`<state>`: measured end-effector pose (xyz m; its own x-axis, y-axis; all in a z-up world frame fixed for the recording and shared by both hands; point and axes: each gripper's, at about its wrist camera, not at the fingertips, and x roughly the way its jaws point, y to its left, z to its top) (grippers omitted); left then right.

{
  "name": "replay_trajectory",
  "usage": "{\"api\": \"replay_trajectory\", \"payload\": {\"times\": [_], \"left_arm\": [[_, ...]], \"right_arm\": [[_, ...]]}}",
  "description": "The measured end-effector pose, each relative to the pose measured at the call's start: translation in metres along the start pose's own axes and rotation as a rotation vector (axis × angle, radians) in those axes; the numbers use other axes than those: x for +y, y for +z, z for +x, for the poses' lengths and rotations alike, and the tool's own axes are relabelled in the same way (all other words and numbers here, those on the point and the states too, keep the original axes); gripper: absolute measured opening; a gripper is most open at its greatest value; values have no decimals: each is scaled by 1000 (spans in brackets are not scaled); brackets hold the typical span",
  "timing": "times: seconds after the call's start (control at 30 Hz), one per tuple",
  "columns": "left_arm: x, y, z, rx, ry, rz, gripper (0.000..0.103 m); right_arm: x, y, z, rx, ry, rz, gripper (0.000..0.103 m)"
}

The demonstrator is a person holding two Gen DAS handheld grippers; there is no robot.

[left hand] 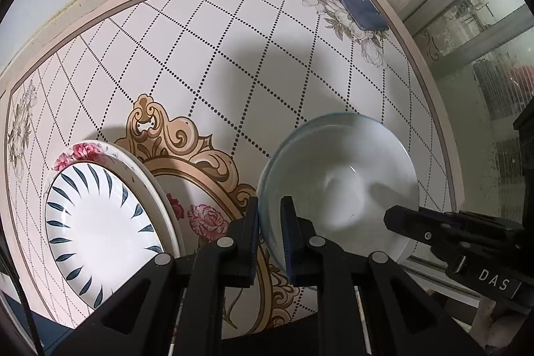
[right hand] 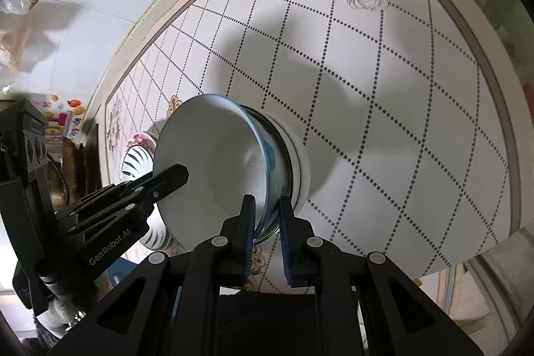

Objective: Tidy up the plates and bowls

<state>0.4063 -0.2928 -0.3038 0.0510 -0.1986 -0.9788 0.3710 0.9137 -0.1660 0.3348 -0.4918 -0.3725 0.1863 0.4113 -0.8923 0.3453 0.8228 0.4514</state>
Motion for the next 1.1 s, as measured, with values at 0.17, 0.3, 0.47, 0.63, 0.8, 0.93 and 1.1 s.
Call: {"api": "replay_trajectory", "payload": {"times": [0.17, 0.3, 0.47, 0.63, 0.8, 0.93, 1.1], "left_arm": [[0, -6, -32, -46, 7, -1, 11], [-5, -22, -76, -125, 20, 36, 13], [-3, -47, -124, -190, 5, 52, 25], [-1, -62, -155, -246, -6, 55, 26], [1, -65, -164, -264, -38, 38, 32], [8, -49, -136, -210, -85, 19, 44], [29, -16, -75, -118, -131, -68, 44]], "right_arm": [[10, -2, -9, -6, -27, -20, 18], [36, -18, -38, -65, -120, -96, 39], [60, -48, -82, -153, -190, -155, 61], [77, -75, -118, -222, -223, -182, 76], [83, -91, -139, -265, -221, -177, 83], [70, -85, -132, -255, -185, -134, 85], [30, -52, -96, -219, -49, -32, 86]]}}
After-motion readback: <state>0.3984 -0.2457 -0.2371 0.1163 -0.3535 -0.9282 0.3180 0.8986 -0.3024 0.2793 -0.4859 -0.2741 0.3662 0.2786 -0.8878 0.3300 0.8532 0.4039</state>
